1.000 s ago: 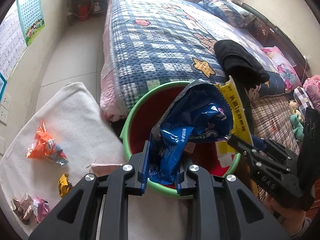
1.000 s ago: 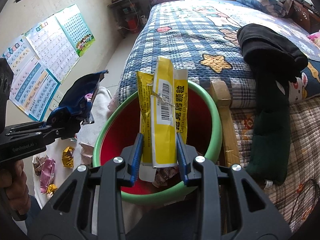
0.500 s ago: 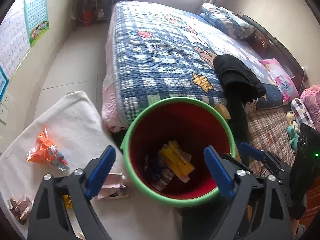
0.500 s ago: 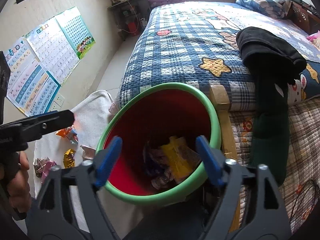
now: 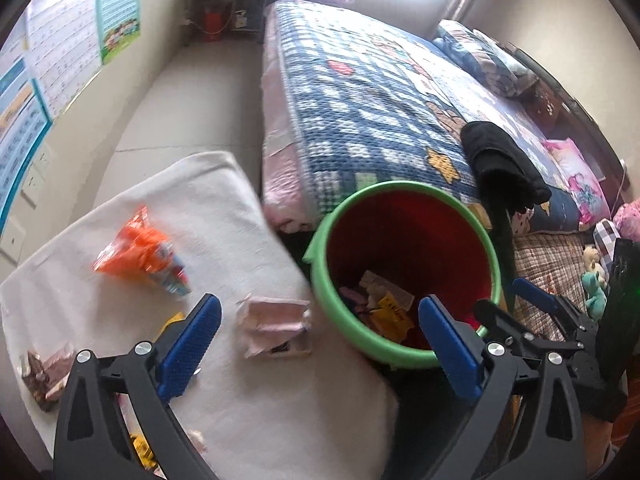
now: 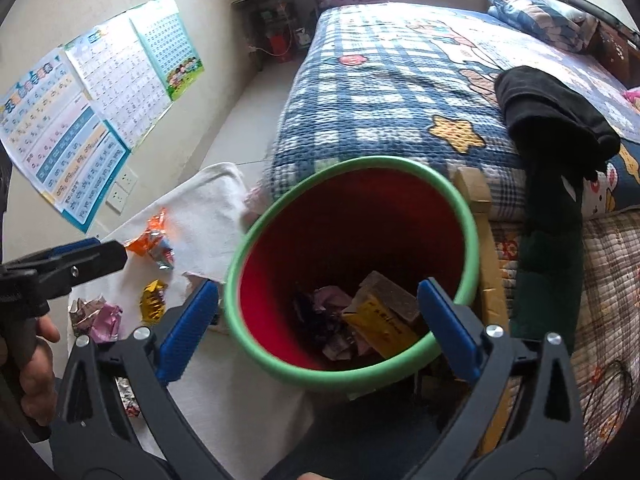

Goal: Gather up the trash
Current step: 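Move both tools back over the remaining trash on the table, then grasp the pink snack bag with the left tool while the right tool grasps the crumpled foil paper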

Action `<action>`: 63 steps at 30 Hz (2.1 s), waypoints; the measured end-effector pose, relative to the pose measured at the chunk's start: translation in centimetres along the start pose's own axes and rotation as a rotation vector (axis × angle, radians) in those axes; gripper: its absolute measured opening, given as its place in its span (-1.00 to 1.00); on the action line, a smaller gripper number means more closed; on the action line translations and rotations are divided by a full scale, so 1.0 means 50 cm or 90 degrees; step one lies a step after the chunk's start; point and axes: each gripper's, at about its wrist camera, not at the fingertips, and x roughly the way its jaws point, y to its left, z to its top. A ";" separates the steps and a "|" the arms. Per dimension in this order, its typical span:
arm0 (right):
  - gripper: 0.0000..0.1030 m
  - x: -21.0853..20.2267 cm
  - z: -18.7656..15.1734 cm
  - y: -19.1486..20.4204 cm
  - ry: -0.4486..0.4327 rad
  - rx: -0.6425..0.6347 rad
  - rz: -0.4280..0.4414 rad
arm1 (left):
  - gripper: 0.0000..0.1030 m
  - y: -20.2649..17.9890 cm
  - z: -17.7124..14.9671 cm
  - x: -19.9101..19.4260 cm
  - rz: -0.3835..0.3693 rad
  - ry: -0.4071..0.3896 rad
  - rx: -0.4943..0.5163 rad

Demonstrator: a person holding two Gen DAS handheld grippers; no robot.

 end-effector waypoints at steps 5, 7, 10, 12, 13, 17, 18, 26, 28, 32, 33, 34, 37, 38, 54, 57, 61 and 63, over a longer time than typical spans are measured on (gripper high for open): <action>0.91 0.002 -0.018 0.053 0.007 -0.024 0.017 | 0.84 0.067 -0.039 -0.026 0.016 0.000 -0.031; 0.91 0.006 -0.027 0.075 0.012 -0.033 0.024 | 0.84 0.088 -0.052 -0.033 0.022 0.000 -0.039; 0.91 0.012 -0.040 0.108 0.021 -0.048 0.035 | 0.84 0.135 -0.082 -0.051 0.040 -0.001 -0.058; 0.91 0.018 -0.050 0.135 0.028 -0.062 0.044 | 0.84 0.159 -0.097 -0.060 0.048 0.000 -0.069; 0.91 0.022 -0.054 0.148 0.032 -0.068 0.048 | 0.84 0.177 -0.108 -0.066 0.054 0.002 -0.077; 0.91 0.034 -0.071 0.194 0.045 -0.089 0.062 | 0.84 0.229 -0.141 -0.082 0.068 0.005 -0.105; 0.91 0.037 -0.075 0.207 0.048 -0.096 0.066 | 0.84 0.242 -0.151 -0.086 0.072 0.005 -0.113; 0.91 0.062 -0.098 0.277 0.070 -0.132 0.085 | 0.84 0.318 -0.209 -0.110 0.102 0.012 -0.146; 0.91 0.067 -0.105 0.297 0.074 -0.143 0.090 | 0.84 0.333 -0.222 -0.115 0.109 0.016 -0.153; 0.91 0.077 -0.116 0.329 0.083 -0.161 0.097 | 0.84 0.366 -0.256 -0.120 0.122 0.030 -0.165; 0.91 0.079 -0.119 0.338 0.086 -0.166 0.099 | 0.84 0.373 -0.265 -0.120 0.124 0.033 -0.168; 0.91 0.081 -0.121 0.343 0.088 -0.170 0.100 | 0.84 0.381 -0.274 -0.120 0.126 0.038 -0.172; 0.91 0.089 -0.129 0.365 0.096 -0.184 0.105 | 0.84 0.397 -0.296 -0.119 0.130 0.047 -0.180; 0.91 0.091 -0.131 0.371 0.099 -0.187 0.106 | 0.84 0.405 -0.306 -0.117 0.128 0.052 -0.185; 0.91 0.113 -0.173 0.429 0.130 -0.222 0.124 | 0.82 0.448 -0.349 -0.075 0.106 0.097 -0.197; 0.91 0.117 -0.189 0.436 0.142 -0.224 0.132 | 0.78 0.451 -0.340 -0.066 0.108 0.095 -0.194; 0.90 0.125 -0.211 0.455 0.162 -0.238 0.148 | 0.63 0.464 -0.327 -0.046 0.102 0.106 -0.196; 0.90 0.129 -0.221 0.462 0.174 -0.241 0.155 | 0.61 0.471 -0.322 -0.038 0.098 0.109 -0.198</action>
